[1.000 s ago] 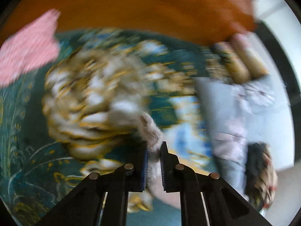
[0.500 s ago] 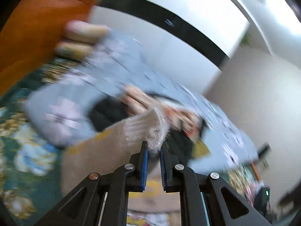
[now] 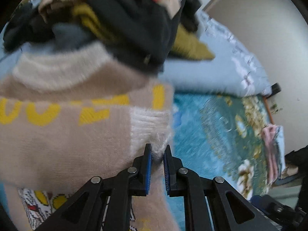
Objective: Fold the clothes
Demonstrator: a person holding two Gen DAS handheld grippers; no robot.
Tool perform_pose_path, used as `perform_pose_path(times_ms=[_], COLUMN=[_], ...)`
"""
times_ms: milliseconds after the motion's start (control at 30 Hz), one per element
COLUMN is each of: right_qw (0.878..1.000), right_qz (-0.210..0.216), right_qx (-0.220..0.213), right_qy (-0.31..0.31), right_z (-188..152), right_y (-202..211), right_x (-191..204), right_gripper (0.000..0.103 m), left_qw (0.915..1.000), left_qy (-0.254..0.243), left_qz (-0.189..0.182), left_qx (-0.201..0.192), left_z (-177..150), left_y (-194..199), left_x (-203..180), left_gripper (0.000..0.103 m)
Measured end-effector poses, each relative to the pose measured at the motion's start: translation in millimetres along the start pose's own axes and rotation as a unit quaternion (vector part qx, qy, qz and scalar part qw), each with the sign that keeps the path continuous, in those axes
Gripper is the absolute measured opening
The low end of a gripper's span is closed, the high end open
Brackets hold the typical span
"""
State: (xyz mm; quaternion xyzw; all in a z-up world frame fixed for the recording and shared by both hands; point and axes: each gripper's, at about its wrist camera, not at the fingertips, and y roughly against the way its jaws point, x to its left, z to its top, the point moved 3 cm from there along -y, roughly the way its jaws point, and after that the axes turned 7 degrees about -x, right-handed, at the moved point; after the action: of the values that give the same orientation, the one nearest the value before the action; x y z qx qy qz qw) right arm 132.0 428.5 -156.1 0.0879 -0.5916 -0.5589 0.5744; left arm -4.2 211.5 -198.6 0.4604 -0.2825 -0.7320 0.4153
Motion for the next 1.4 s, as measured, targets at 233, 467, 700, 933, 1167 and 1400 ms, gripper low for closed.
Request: perform_pose_path(times_ms=[233,467,700,933,1167,1400], right_qw=[0.999,0.988,0.971,0.975,0.979,0.966], right_qz=[0.003,0.023,-0.004,0.005,-0.023,-0.04], right_qx=[0.028,0.075,0.12,0.133,0.166,0.249], right_qy=[0.039,0.129,0.208,0.18,0.118,0.051], right_z=[3.0,-5.2,-31.2,-32.0,-45.4,-73.3], right_y=[-23.6,-77.5,-144.6,-147.2,-102.2,-125.2], right_x=[28.2,101.0,140.4,124.7,36.8,5.4], right_gripper=[0.038,0.038,0.038,0.038,0.046,0.048], left_qw=[0.9973,0.9935,0.981,0.9809,0.9699,0.9545], left_qy=[0.036,0.101,0.181,0.186,0.24,0.298], left_qz=[-0.045,0.004,0.058,0.038,0.031,-0.006], left_qx=[0.044,-0.051,-0.038,-0.042,-0.026,0.005], left_z=[-1.2,-6.3,-19.1,-27.3,-92.9,-157.7], left_y=[19.1,105.2,112.6,138.3,163.4,159.4], left_x=[22.7,116.3,194.9,204.0,238.2,253.5], left_gripper=[0.032,0.046,0.046,0.051,0.055,0.055])
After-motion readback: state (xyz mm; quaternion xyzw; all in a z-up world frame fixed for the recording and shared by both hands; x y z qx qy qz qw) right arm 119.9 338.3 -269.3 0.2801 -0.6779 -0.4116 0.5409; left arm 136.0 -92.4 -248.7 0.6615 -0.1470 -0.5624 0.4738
